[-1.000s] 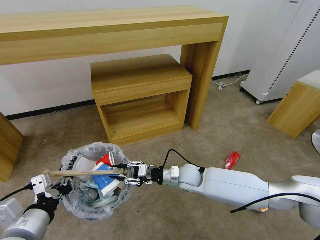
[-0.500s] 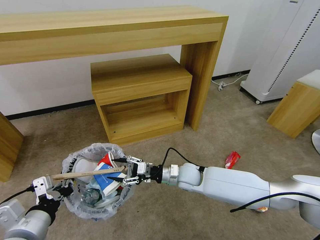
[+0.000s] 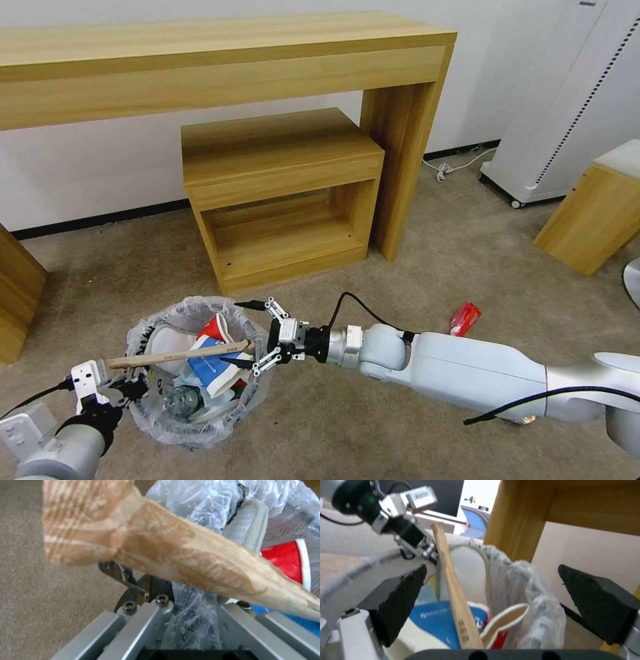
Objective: Pick up the trash bin and place the garbage on the floor into it.
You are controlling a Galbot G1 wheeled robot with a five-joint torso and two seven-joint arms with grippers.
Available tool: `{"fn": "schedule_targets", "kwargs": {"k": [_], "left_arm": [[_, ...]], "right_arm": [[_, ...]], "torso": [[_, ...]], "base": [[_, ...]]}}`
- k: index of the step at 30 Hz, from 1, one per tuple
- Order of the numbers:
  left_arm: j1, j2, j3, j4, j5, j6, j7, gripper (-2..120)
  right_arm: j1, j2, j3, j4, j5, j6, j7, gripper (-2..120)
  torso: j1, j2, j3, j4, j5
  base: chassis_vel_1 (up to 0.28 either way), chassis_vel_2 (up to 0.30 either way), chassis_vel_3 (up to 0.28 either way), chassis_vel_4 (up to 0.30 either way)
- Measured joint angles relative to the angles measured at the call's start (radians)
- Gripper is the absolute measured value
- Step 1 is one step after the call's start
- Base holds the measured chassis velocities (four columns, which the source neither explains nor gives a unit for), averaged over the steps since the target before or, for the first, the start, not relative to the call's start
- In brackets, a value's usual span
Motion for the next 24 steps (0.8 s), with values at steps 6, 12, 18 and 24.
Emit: {"fn": "schedule_targets", "kwargs": {"k": [6, 12, 18, 24], "left_arm": [[-0.001, 0.003, -0.001, 0.015, 0.003, 0.000, 0.000, 1], [-0.001, 0.005, -0.002, 0.024, 0.006, 0.000, 0.000, 1], [-0.001, 0.014, -0.003, 0.029, 0.009, 0.000, 0.002, 1], [0.003, 0.029, -0.002, 0.027, 0.010, 0.000, 0.007, 1]], "right_arm": [[-0.015, -0.016, 0.024, 0.029, 0.018, 0.000, 0.001, 100], [-0.036, -0.025, 0.067, 0.039, 0.019, 0.000, 0.006, 100], [-0.105, -0.058, 0.200, 0.060, 0.023, -0.031, 0.076, 100], [-0.247, -0.127, 0.423, 0.103, 0.011, -0.145, 0.305, 100]], "torso": [[0.000, 0.000, 0.000, 0.0000, 0.0000], [0.000, 0.000, 0.000, 0.0000, 0.0000], [0.000, 0.000, 0.000, 0.0001, 0.0000], [0.000, 0.000, 0.000, -0.0003, 0.0000]], "base": [[0.000, 0.000, 0.000, 0.000], [0.000, 0.000, 0.000, 0.000], [0.000, 0.000, 0.000, 0.000], [0.000, 0.000, 0.000, 0.000]]}}
